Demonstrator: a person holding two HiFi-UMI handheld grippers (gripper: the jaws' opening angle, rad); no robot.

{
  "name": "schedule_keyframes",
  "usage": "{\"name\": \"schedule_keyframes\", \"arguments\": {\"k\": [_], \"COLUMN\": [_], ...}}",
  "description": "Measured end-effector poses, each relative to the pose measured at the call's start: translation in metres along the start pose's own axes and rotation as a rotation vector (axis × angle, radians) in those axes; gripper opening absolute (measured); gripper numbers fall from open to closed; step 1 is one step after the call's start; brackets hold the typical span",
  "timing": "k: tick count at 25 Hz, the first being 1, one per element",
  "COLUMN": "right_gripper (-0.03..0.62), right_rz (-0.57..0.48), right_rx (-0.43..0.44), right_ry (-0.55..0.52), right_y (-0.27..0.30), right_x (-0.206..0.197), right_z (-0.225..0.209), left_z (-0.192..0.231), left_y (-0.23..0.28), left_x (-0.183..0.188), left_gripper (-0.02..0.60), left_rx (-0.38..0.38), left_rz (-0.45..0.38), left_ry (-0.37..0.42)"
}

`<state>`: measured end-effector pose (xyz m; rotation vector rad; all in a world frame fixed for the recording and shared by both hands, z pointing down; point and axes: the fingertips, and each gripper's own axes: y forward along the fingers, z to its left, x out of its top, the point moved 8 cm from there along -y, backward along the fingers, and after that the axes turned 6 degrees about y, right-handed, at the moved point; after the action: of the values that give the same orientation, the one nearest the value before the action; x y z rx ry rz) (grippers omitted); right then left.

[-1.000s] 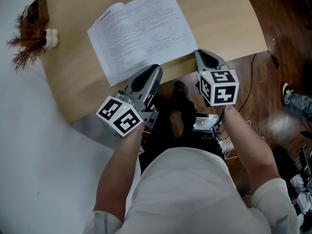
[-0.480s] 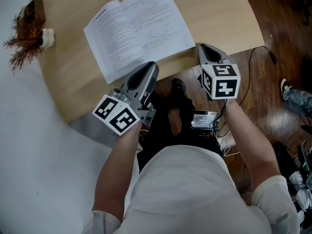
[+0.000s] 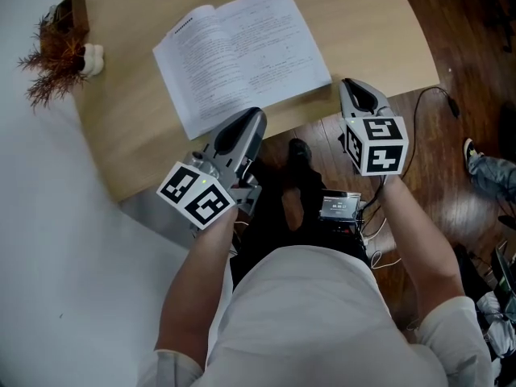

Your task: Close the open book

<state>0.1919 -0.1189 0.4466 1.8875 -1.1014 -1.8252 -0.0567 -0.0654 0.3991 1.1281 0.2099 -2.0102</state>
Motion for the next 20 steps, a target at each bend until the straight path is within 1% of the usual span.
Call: {"name": "schedule_keyframes", "arguments": {"k": [9,14,20], "right_gripper": [0.003,0.003,0.003], "right_rz": [-0.065,-0.088,-0.104], "right_rx": [-0.006,0.011,0.052], "right_ry": [-0.045,-0.077,-0.12], "right_y": [-0.022,-0.037,-0.058], "right_x": [0.019,0.027,0.039], "right_z": [0.021,0.032,0.049], "left_z": [-0.006,-0.012,-0.022], "left_y": [-0.028,-0.047,-0.07], "left_x": [0.018,0.027,0.036], "left_gripper": [-0.003,-0.003,-0.003], "left_rx": [0.003,0.01,0.009], "left_rz": [-0.035,-0.059,-0.09], "left_ry": [0.028,0.043,0.048]}}
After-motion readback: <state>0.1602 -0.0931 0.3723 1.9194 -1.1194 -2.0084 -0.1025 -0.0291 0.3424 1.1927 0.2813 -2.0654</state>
